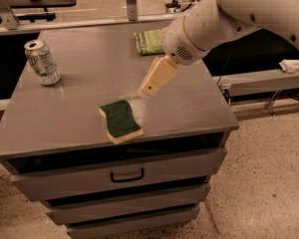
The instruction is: Pick 7up can
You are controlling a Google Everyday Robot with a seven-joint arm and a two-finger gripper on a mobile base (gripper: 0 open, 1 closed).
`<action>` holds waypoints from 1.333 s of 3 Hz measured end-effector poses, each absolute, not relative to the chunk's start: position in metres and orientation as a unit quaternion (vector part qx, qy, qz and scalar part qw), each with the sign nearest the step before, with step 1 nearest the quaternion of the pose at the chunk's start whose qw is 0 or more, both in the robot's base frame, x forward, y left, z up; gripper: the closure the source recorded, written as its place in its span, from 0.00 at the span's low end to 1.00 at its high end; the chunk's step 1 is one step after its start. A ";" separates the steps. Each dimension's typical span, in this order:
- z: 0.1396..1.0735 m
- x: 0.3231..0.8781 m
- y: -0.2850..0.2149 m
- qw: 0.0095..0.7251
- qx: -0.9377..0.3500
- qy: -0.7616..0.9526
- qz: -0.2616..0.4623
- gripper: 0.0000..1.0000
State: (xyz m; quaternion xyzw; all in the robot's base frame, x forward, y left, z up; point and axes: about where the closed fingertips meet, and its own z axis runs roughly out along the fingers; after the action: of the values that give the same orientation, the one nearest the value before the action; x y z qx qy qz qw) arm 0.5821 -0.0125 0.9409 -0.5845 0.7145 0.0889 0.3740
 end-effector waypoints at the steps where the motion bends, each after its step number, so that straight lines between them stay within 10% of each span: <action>1: 0.921 0.604 0.027 0.408 -0.578 0.697 0.119 0.00; 4: 0.890 0.684 0.198 0.490 -0.570 0.605 0.264 0.00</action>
Offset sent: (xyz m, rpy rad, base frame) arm 0.1114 0.1723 -0.0470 0.4010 -0.1123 0.1618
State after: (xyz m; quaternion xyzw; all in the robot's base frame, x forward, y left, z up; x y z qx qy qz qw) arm 0.6841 0.1981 0.8896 -0.5702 0.6047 0.2636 0.4895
